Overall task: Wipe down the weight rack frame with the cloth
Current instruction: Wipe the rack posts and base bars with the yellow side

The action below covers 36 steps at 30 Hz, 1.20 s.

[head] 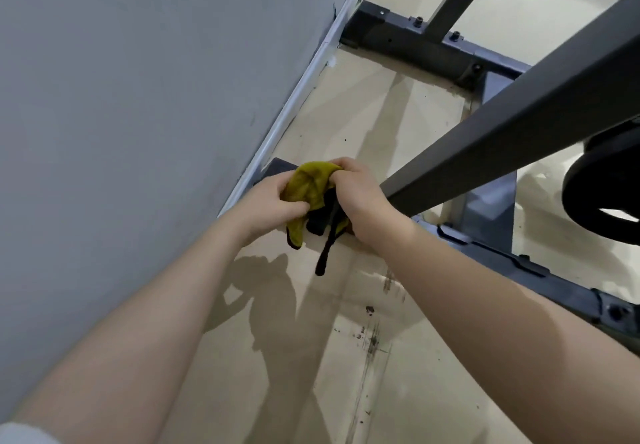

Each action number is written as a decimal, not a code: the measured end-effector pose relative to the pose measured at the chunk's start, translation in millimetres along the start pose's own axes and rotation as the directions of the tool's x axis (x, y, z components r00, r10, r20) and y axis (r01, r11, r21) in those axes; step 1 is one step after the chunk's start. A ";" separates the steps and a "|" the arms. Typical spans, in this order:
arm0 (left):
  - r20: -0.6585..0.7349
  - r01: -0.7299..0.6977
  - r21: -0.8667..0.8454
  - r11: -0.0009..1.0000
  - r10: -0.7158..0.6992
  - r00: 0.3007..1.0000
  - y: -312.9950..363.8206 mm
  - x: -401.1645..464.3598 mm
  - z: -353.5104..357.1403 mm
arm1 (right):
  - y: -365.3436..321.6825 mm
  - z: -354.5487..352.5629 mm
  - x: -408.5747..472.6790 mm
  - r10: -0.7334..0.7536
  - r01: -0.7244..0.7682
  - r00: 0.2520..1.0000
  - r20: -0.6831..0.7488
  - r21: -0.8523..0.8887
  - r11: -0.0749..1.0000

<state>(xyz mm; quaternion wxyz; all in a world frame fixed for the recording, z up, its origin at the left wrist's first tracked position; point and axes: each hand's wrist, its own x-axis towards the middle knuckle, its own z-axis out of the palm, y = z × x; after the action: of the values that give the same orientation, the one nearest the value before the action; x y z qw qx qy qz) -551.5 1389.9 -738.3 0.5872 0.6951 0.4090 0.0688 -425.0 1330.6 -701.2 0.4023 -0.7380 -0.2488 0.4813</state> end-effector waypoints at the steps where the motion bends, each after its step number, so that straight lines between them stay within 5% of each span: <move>1: -0.017 -0.006 0.054 0.999 0.007 1.000 0.3 -1.2 -2.8 | -3.8 -1.2 -0.4 -0.009 0.009 1.000 -0.002 -0.005 1.000; 6: -0.173 0.008 0.252 0.968 0.037 0.984 -0.9 5.4 -19.6 | -13.5 -6.0 -0.7 -0.085 0.116 0.991 0.104 -0.345 0.931; 9: -0.240 -0.003 0.335 0.942 0.089 0.967 1.3 14.3 -29.3 | -13.1 -3.9 3.7 -0.008 0.078 0.985 0.175 -0.397 0.915; 13: -0.399 -0.044 0.441 0.896 0.240 0.885 4.2 32.5 -32.6 | -13.1 4.9 19.1 0.028 -0.038 0.998 -0.055 -0.190 0.981; 16: -0.349 -0.102 0.426 0.899 0.267 0.898 -2.2 47.3 -31.1 | -24.7 0.5 25.5 -0.181 0.111 0.931 -0.318 -0.225 0.968; 19: -0.198 -0.102 0.507 0.856 0.231 0.953 -19.6 59.1 -24.9 | -25.8 -2.7 32.2 -0.480 0.195 0.833 -0.276 -0.664 0.722; 21: -0.112 -0.074 0.589 0.805 0.172 0.979 -30.8 65.9 -23.9 | -9.9 6.0 39.9 -0.443 0.217 0.891 -0.097 -0.765 0.606; 24: 0.007 -0.045 0.771 0.635 0.063 0.998 -44.9 74.8 -25.9 | 25.2 22.5 49.6 -0.275 0.274 0.953 0.130 -0.762 0.587; 26: 0.024 -0.065 0.839 0.540 0.082 0.996 -51.4 79.0 -26.9 | 42.3 26.3 59.1 -0.257 0.216 0.962 0.092 -0.833 0.510; 30: -0.012 -0.094 0.828 0.553 0.185 0.983 -53.0 86.8 -33.0 | 68.0 33.0 86.0 -0.141 0.007 0.989 -0.034 -0.960 0.281; 36: -0.025 -0.067 0.817 0.573 0.152 0.988 -54.3 90.5 -33.6 | 76.1 46.7 112.9 -0.287 0.093 0.957 0.045 -0.983 0.158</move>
<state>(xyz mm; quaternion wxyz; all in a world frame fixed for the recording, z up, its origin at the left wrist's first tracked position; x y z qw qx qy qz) -537.9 1472.9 -810.5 0.1788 0.9066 0.3778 -0.0576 -422.4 1390.3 -832.1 -0.0858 -0.8202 -0.5568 0.0996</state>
